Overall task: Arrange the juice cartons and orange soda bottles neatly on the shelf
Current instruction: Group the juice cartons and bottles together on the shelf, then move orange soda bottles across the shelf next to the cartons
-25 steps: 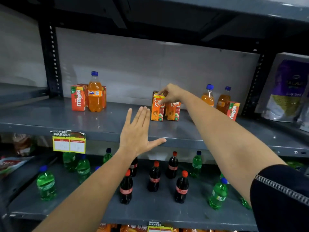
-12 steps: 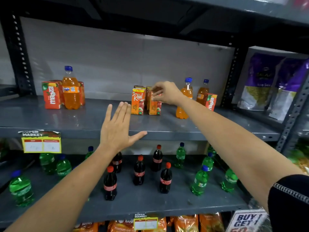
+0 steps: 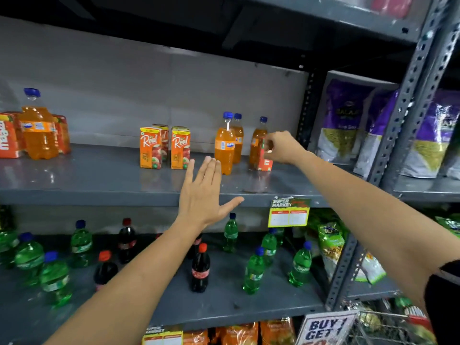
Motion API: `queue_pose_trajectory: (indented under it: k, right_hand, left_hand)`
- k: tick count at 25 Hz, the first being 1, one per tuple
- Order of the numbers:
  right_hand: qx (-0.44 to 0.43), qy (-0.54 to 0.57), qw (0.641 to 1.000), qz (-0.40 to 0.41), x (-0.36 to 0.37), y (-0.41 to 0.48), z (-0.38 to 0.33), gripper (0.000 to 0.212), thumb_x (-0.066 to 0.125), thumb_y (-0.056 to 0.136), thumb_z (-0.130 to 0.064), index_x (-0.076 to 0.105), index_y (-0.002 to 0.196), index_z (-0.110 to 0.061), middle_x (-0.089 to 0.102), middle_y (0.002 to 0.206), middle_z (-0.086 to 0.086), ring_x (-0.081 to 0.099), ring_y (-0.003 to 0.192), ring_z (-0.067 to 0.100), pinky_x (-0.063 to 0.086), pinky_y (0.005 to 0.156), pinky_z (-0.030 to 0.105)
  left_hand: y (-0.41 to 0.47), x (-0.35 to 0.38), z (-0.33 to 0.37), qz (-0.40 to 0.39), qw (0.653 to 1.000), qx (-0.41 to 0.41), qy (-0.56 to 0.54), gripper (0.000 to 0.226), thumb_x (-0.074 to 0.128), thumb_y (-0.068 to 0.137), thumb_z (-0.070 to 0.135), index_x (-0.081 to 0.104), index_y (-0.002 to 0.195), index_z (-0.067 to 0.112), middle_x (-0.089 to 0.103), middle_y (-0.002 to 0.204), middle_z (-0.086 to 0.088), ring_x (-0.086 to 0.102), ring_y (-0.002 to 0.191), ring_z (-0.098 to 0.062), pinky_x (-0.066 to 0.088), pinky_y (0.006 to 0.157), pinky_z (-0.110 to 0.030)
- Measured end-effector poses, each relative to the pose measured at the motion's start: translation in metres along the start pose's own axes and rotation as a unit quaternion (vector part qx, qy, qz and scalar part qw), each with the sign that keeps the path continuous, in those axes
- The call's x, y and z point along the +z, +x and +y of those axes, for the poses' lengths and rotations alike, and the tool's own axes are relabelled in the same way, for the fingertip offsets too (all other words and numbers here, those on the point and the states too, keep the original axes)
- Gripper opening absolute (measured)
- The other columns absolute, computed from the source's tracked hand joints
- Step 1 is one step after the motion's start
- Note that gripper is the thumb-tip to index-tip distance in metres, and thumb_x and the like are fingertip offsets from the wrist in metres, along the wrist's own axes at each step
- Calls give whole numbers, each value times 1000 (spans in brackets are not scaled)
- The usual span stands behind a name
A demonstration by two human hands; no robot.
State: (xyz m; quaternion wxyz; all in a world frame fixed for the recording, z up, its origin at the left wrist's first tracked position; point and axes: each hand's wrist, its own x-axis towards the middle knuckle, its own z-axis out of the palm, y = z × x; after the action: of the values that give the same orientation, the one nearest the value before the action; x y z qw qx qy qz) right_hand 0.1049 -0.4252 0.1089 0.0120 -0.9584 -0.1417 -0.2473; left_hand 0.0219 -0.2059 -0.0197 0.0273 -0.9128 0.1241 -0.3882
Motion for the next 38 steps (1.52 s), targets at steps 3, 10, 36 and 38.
queue_pose_trajectory:
  k: [3, 10, 36, 38]
  right_hand:
    - [20, -18, 1000, 3, 1, 24, 23, 47, 65, 79, -19, 48, 122, -7, 56, 118, 21, 52, 112, 39, 47, 89, 42]
    - [-14, 17, 995, -93, 2, 47, 30, 58, 65, 83, -9, 40, 136, -13, 50, 136, 15, 48, 125, 32, 41, 101, 40]
    - [-79, 156, 975, -136, -12, 148, -449, 37, 69, 82, -14, 60, 115, -1, 65, 114, 15, 62, 88, 21, 54, 72, 28]
    - [-51, 142, 977, -148, 4, 154, -462, 39, 69, 83, -13, 57, 118, -2, 63, 119, 14, 62, 95, 23, 54, 78, 30]
  left_hand:
    - [5, 4, 12, 19, 1000, -3, 15, 101, 18, 82, 79, 37, 142, -1, 42, 148, -15, 31, 142, -25, 6, 118, -51]
    - [1, 4, -2, 28, 999, 1, 44, 101, 22, 82, 79, 36, 142, -1, 42, 147, -16, 31, 142, -26, 18, 116, -53]
    - [-145, -70, -404, -32, 994, -61, 84, 99, 22, 82, 78, 41, 139, 0, 46, 145, -15, 35, 140, -24, 18, 116, -51]
    - [-143, -64, -411, -32, 995, -53, 76, 99, 19, 83, 78, 42, 139, 0, 47, 145, -14, 35, 140, -24, 16, 116, -50]
